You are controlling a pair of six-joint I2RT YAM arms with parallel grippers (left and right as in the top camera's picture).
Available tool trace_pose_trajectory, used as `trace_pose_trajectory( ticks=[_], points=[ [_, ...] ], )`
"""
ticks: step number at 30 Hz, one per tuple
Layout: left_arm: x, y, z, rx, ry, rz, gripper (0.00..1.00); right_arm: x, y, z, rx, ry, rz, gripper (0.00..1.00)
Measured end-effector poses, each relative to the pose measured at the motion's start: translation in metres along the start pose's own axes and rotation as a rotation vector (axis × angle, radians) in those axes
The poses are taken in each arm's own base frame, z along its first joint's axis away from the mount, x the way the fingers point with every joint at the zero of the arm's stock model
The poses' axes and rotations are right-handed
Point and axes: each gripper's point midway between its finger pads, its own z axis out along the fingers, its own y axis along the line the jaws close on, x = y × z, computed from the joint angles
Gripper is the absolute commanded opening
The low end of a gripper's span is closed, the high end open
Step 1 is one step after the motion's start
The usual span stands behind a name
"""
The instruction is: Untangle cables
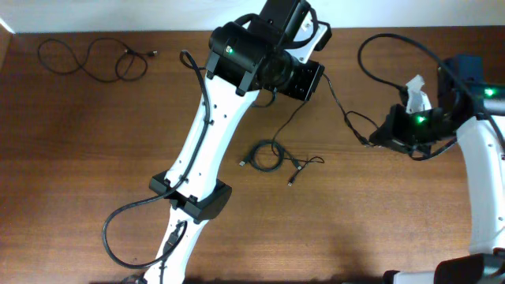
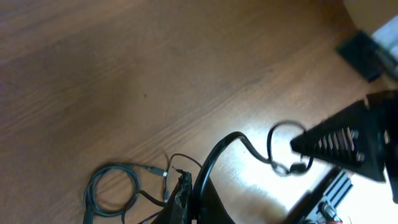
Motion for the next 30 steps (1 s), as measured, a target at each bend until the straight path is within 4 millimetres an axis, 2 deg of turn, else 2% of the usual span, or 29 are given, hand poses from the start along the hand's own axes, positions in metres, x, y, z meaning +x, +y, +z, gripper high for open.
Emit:
trace_pose_trajectory(
  ticks=[4,9,19,25,30],
  points=[
    [-0.01,0.005,-0.002,-0.009,-0.038,-0.062,0.0,0.008,0.017,0.013,0.038,0.026,-0.076,0.04],
    [-0.015,0.022,-0.011,0.052,-0.046,-0.198,0.0,0.006,0.023,0.022,0.11,-0.002,-0.058,0.04],
    [-0.019,0.038,-0.02,0.081,-0.057,-0.267,0.0,0.013,0.039,0.025,0.038,0.029,-0.017,0.04],
    [-0.021,0.049,-0.024,0.075,-0.066,-0.286,0.0,0.019,0.059,0.024,-0.085,0.062,-0.071,0.04],
    [-0.013,0.06,-0.025,0.041,-0.042,-0.288,0.0,0.01,0.079,0.012,-0.269,0.046,-0.1,0.04]
  ],
)
